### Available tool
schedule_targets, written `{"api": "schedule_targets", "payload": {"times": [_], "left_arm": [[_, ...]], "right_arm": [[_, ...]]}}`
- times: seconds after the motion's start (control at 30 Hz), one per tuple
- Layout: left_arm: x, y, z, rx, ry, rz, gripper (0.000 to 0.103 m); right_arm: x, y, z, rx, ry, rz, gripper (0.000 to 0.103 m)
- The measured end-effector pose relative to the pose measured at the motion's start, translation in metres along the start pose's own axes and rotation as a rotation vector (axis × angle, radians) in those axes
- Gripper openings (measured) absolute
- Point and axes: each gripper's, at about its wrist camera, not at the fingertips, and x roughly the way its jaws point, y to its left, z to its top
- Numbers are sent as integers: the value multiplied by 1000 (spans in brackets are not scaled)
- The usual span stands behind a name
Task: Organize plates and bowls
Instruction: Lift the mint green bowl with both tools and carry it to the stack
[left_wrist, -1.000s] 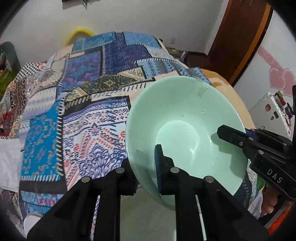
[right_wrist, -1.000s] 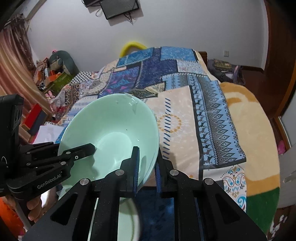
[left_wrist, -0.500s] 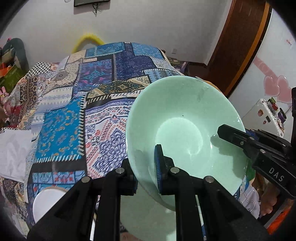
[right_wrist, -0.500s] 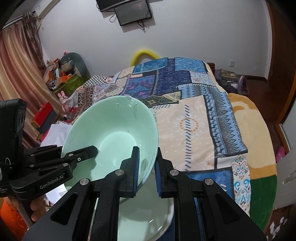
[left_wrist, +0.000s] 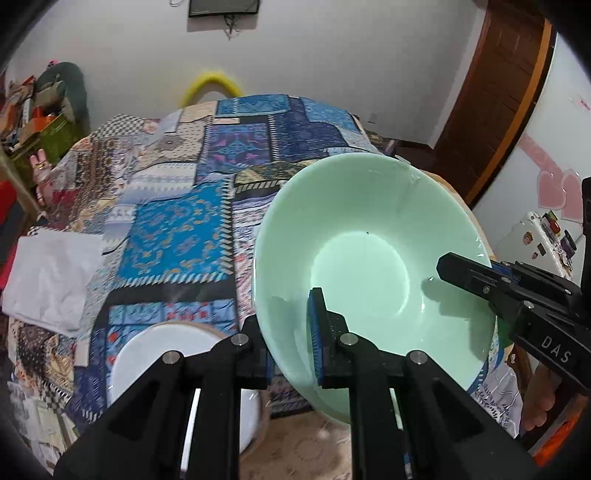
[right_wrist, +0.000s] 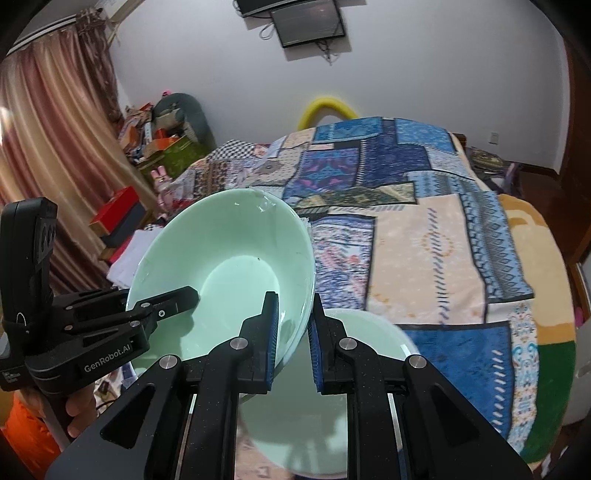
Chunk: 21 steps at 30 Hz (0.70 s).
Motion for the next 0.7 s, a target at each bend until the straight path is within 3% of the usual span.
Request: {"api": "schedule_targets", "payload": {"times": [0.7], "left_arm": [[-29,89,-52,-111,18,79,15]], "right_arm": [[45,81,-23,-65,80,84,14]]}}
